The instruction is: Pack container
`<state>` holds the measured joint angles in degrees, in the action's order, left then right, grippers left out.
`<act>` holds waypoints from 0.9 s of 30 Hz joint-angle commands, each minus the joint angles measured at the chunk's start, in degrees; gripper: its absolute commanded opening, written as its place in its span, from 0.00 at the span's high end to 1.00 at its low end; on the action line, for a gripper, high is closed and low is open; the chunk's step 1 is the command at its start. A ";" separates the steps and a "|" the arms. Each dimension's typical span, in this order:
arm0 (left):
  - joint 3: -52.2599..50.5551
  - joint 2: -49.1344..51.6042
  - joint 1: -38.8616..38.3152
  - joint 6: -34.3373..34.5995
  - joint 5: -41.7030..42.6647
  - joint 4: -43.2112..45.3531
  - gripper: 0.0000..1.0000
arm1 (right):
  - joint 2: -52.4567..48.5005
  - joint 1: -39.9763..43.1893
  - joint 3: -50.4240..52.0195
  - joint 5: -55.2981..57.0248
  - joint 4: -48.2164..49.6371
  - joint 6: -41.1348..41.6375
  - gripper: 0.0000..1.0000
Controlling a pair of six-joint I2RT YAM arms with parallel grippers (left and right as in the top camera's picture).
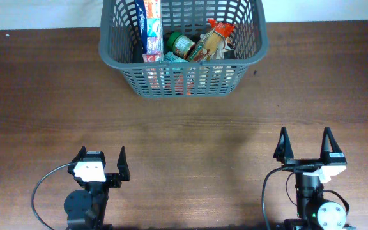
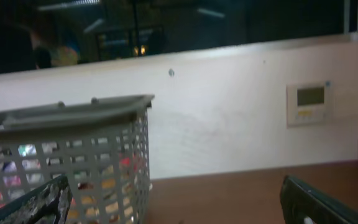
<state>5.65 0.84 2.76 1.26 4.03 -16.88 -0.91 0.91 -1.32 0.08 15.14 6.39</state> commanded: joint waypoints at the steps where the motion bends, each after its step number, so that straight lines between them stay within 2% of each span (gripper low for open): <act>1: -0.42 -0.55 0.39 -0.90 0.00 0.13 0.01 | 0.72 -0.63 1.01 -0.55 0.11 -0.42 0.01; 8: -0.42 -0.55 0.39 -0.90 -0.02 0.13 0.01 | 0.72 -0.63 1.01 -0.55 -2.62 -0.42 0.01; 23: -0.42 -0.55 0.39 -0.90 -0.02 0.13 0.01 | 0.72 -0.63 1.01 -0.55 -19.61 -0.42 0.01; 27: -0.42 -0.55 0.39 -0.90 -0.02 0.15 0.01 | 0.72 -0.52 1.01 -0.28 -19.71 -0.44 0.01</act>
<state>5.65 0.84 2.76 1.26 4.03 -16.86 -0.89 0.91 -0.58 0.05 -4.14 6.02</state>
